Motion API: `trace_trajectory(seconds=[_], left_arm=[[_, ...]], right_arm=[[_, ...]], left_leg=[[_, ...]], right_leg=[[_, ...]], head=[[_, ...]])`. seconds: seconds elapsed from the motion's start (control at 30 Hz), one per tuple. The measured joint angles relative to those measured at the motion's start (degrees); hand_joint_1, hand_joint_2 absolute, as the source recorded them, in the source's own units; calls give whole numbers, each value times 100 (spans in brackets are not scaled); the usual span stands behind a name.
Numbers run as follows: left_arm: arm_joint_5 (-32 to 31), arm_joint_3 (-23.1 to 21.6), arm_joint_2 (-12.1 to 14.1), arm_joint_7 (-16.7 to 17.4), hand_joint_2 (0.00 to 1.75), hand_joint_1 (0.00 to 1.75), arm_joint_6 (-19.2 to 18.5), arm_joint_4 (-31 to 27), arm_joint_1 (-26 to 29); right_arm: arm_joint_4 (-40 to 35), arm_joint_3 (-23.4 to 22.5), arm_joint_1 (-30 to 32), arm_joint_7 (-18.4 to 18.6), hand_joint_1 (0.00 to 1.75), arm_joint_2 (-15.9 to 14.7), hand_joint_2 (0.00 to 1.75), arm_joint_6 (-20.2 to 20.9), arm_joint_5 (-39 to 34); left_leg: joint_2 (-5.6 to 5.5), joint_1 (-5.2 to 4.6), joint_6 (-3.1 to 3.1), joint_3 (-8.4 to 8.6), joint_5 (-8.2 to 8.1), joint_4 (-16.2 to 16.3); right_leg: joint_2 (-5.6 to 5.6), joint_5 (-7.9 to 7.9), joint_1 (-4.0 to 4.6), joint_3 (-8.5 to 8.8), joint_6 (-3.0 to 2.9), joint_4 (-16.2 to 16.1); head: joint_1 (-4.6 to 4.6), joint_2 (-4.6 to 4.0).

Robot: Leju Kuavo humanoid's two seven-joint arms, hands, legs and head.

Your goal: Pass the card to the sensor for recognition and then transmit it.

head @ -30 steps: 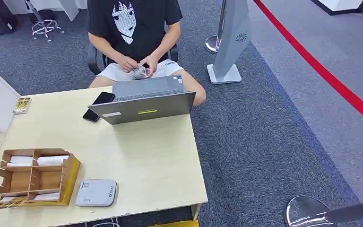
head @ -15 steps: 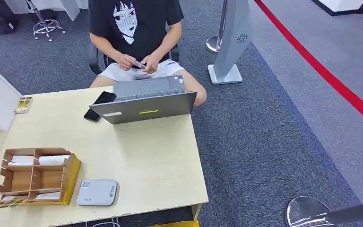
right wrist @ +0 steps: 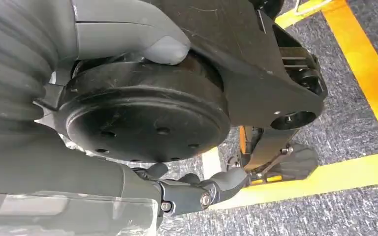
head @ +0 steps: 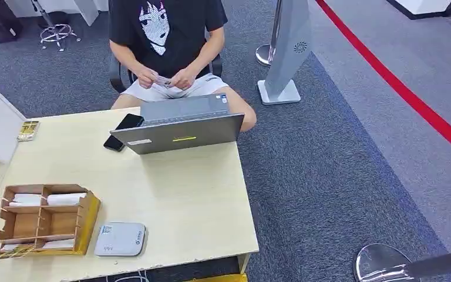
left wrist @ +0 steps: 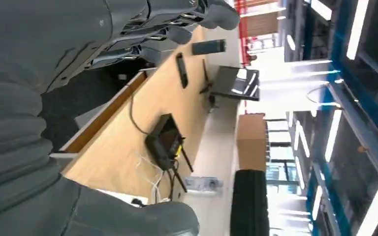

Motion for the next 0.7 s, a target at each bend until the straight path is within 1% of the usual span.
trace_trajectory(seconds=[0.17, 0.23, 0.33, 0.43, 0.57, 0.7], left_arm=[[-569, 570, 7, 11, 175, 0, -686, -110, -313], [-797, 735, 7, 20, 175, 0, -959, -260, -431], [-1171, 945, 7, 129, 175, 0, -1427, -520, -598], [-1628, 1081, 7, 190, 175, 0, -1808, -760, -734], [-2298, 1140, 11, 278, 175, 0, -2248, -1034, -877], [-2991, 1155, 94, 464, 175, 0, -2657, -1303, -997]], right_arm=[[33, 77, -4, -39, 0, 2, 175, 20, -77], [44, 101, -7, -55, 0, 2, 175, 37, -94], [66, 179, -14, -72, 0, 2, 175, 90, -131], [85, 247, -21, -72, 0, 2, 175, 105, -212], [103, 367, -30, -70, 0, 2, 175, 116, -306], [129, 509, -43, -46, 0, 2, 175, 133, -424]], left_leg=[[0, 0, 0, 1, 0, 0], [0, 0, 0, 1, 0, 0], [0, 0, 0, 2, 0, 0], [1, 0, 0, 3, 0, 0], [1, 0, 0, 3, 0, 0], [1, 0, 0, 3, 0, 0]], right_leg=[[-1, 0, 0, -1, 0, 0], [-1, 0, 0, 0, 0, 0], [1, 0, 0, 0, 0, 0], [1, 0, 0, -1, 0, 0], [1, 0, 0, -1, 0, 0], [2, 0, 0, -2, -1, 0]], head=[[0, 0], [2, 0], [2, 0], [2, 0], [2, 0], [2, 0]])
